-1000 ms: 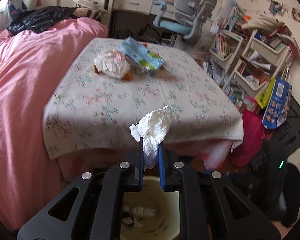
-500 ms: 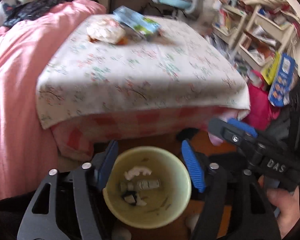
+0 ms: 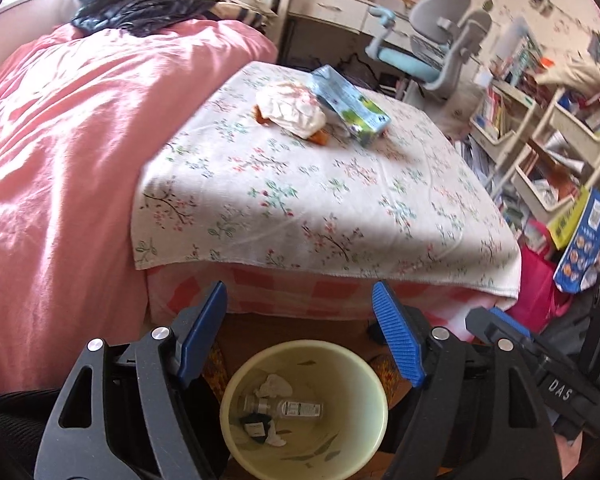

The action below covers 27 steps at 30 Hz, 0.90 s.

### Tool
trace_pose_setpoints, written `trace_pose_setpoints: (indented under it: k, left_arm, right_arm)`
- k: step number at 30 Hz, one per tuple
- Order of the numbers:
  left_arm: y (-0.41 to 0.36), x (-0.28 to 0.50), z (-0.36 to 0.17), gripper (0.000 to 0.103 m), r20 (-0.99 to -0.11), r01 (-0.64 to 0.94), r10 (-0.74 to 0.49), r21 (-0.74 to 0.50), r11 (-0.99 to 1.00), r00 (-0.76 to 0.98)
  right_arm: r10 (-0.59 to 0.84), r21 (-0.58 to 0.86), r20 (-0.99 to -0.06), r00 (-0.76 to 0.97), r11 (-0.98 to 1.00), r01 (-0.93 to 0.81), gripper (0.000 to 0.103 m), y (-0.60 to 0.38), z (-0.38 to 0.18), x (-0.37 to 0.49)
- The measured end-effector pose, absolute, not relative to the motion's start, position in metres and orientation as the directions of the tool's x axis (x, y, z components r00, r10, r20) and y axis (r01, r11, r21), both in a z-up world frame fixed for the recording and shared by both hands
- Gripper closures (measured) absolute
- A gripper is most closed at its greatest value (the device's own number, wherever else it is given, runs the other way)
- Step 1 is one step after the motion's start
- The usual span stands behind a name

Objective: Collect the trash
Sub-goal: 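Open the right gripper to drop the bottle while the left drops the tissue into the bin, then move both open grippers from the bin back over the table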

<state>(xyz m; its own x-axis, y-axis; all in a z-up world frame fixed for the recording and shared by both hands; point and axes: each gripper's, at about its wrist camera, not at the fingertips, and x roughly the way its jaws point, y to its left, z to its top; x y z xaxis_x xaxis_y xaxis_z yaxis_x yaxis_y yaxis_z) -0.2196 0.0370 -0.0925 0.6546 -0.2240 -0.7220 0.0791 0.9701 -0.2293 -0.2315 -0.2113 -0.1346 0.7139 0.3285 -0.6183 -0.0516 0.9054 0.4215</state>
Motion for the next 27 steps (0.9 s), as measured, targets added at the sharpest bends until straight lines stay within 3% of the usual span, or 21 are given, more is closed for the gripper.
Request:
trace_pose_setpoints:
  k: [27]
  left_arm:
    - [0.035,-0.224,-0.078,0.025,-0.663,0.067,-0.165,-0.172,0.983,0.73]
  right_arm:
    - [0.336,0.37,-0.616,0.712,0.922,-0.115,0.023,-0.193,-0.131,-0.232]
